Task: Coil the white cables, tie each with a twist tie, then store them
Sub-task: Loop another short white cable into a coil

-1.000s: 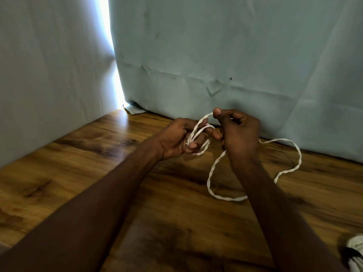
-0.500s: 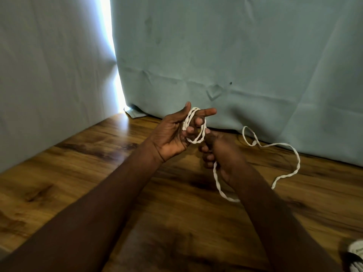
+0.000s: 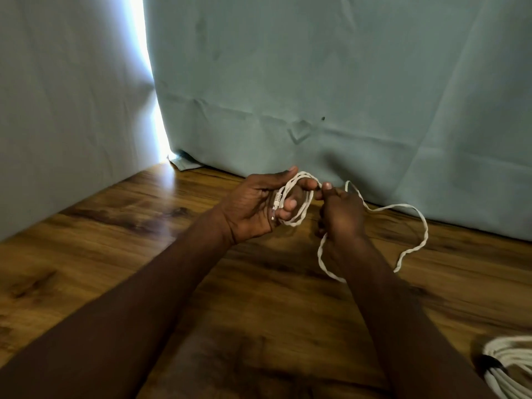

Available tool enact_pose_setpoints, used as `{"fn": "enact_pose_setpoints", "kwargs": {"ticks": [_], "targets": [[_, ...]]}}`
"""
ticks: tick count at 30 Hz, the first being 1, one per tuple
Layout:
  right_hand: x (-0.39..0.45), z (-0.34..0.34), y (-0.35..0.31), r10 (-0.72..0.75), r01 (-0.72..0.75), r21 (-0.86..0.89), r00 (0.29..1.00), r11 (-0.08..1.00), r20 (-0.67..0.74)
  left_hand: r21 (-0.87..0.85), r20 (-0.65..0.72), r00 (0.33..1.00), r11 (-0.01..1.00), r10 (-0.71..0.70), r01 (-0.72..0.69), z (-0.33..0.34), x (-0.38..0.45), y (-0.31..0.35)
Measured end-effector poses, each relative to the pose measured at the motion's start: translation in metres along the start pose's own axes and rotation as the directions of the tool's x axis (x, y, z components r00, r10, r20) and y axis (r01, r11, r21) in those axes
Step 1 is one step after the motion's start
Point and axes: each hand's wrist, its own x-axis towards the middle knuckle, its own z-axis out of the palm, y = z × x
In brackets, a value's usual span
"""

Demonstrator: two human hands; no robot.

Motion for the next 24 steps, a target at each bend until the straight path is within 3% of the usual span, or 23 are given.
{"fn": "enact_pose_setpoints", "kwargs": {"ticks": [5, 7, 9, 14, 17, 19, 21, 23, 24], "targets": [[-0.014, 0.012, 0.003, 0.048, -0.055, 0.051, 0.991, 0.997, 0.129, -0.213, 0.005, 0.997, 0.974, 0.079, -0.077, -0.007, -0.001, 0.013], [-0.023, 0.012, 0.000, 0.070, -0.089, 0.063, 0.964, 0.994, 0.255, -0.259, -0.093, 0.988, 0.955, 0.125, -0.145, -0.012, -0.001, 0.017], [-0.035, 0.012, -0.002, 0.084, -0.076, -0.036, 0.907, 0.996, 0.412, -0.248, -0.186, 0.963, 0.940, 0.193, -0.236, -0.019, 0.001, 0.018], [-0.058, 0.023, -0.006, 0.091, 0.200, -0.384, 0.779, 0.902, 0.620, 0.026, -0.408, 0.845, 0.929, 0.346, -0.369, -0.034, 0.003, 0.019], [-0.062, 0.023, -0.015, 0.068, 0.381, -0.457, 0.704, 0.804, 0.707, 0.366, -0.467, 0.793, 0.902, 0.391, -0.229, -0.029, 0.005, 0.015], [-0.063, 0.020, -0.024, 0.029, 0.529, -0.453, 0.626, 0.717, 0.779, 0.657, -0.446, 0.779, 0.753, 0.441, -0.050, -0.028, 0.003, 0.009], [-0.063, 0.016, -0.031, -0.046, 0.608, -0.396, 0.582, 0.688, 0.812, 0.854, -0.368, 0.781, 0.515, 0.505, 0.069, -0.034, 0.001, 0.006], [-0.058, 0.009, -0.039, -0.067, 0.516, -0.337, 0.616, 0.788, 0.785, 0.935, -0.322, 0.775, 0.311, 0.544, 0.170, -0.046, -0.005, 0.007], [-0.053, 0.003, -0.042, -0.089, 0.447, -0.283, 0.648, 0.849, 0.756, 0.936, -0.325, 0.790, 0.298, 0.520, 0.189, -0.051, -0.008, 0.009]]}}
